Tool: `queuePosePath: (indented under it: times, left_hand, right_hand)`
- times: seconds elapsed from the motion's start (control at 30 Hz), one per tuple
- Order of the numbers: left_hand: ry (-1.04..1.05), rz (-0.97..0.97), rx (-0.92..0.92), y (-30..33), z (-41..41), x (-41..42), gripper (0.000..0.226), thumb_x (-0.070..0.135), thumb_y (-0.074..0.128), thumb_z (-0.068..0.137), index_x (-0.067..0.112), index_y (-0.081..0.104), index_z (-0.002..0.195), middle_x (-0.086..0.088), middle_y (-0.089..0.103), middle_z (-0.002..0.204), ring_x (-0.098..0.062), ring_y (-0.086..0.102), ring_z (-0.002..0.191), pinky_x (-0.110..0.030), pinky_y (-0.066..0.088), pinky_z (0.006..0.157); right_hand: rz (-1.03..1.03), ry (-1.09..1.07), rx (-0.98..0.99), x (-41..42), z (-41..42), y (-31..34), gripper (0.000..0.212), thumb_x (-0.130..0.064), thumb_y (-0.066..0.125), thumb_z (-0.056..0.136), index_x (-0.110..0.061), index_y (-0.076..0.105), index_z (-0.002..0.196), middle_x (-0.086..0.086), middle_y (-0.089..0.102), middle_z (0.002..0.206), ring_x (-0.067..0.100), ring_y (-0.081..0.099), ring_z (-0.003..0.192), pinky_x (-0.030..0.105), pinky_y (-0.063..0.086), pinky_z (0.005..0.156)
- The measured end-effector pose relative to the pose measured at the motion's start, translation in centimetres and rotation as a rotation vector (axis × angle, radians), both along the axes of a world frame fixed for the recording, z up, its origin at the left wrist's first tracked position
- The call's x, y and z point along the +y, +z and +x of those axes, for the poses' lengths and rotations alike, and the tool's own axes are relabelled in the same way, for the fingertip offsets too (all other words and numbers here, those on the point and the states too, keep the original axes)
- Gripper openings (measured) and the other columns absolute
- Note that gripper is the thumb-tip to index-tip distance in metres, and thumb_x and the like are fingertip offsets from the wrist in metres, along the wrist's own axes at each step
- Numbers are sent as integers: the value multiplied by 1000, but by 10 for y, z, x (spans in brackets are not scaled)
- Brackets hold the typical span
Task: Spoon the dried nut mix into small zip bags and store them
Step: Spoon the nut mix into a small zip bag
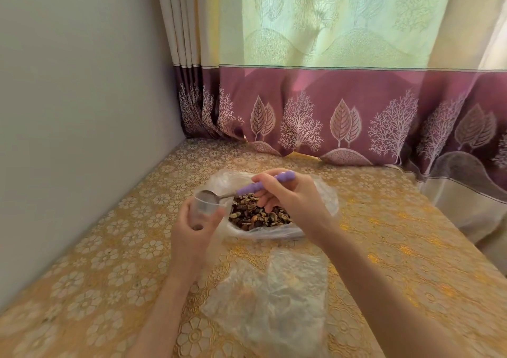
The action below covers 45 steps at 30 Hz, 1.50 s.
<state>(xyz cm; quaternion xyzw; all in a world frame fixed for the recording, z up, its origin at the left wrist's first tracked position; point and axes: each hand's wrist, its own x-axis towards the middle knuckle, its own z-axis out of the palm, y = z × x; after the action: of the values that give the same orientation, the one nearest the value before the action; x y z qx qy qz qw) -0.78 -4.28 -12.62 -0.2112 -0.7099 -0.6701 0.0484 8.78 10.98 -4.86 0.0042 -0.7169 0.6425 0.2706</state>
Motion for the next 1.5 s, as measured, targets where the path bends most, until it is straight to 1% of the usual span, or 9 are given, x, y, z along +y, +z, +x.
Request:
queuePosePath:
  times: [0.3,0.53,0.6,0.77,0.97,1.07,1.2,1.3,1.5]
  left_hand:
    - [-16,-34,6,1,5,2,68,59,66,66,16,53,118,-10,64,101,-21,55,71,-44,51,64]
    - [-8,-83,40,3,9,5,76,70,64,61,17,54,114,-9,63,106,-38,61,93,-56,52,80]
    - [-8,-84,40,3,10,4,75,69,66,63,18,54,116,-8,63,106,-40,61,93,-56,51,76]
    - [-10,-85,42,5,12,5,70,64,65,66,19,53,119,-7,64,107,-45,61,90,-58,49,72]
    - [-16,-76,27,2,11,5,67,64,64,65,24,52,118,-6,64,105,-28,58,76,-57,50,72]
    - [-32,-88,37,3,11,5,71,67,63,67,20,52,119,-4,64,106,-36,62,89,-58,49,76]
    - [-45,-98,46,5,14,6,75,70,63,65,22,52,121,-6,63,112,-47,56,99,-60,47,84]
    - [-48,-104,28,6,16,6,70,65,65,67,25,51,123,-3,64,111,-56,53,96,-63,46,81]
    - [-65,-95,11,5,17,7,70,64,65,66,25,51,122,-4,63,113,-44,59,99,-60,49,83]
  right_hand:
    - [-183,-235,83,40,14,-5,26,-17,51,95,-3,65,79,11,73,75,14,56,56,17,47,50]
    - [278,-779,-67,85,24,-27,38,-24,52,96,-9,65,64,-5,68,60,8,59,46,18,47,53]
    - [356,-839,-77,93,26,-32,40,-23,51,96,-13,64,60,-6,67,57,10,59,47,21,47,60]
    - [484,-859,-133,100,19,-42,36,-21,52,96,-6,68,68,-9,63,54,-2,53,43,13,35,45]
    - [305,-786,-196,92,2,-54,39,-23,52,95,-8,72,64,2,68,58,16,63,52,24,48,62]
    - [-9,-727,-198,93,-3,-64,36,-17,53,93,-2,72,66,-4,68,56,6,60,47,18,51,52]
    - [-345,-673,-179,98,1,-77,39,-19,52,96,-5,69,64,8,72,67,12,63,54,25,55,59]
    - [-384,-702,-140,102,7,-81,35,-20,52,96,0,69,72,8,73,68,13,63,55,20,54,54]
    - [-349,-717,-74,102,16,-77,39,-20,53,95,-8,71,63,8,72,66,13,61,53,19,51,49]
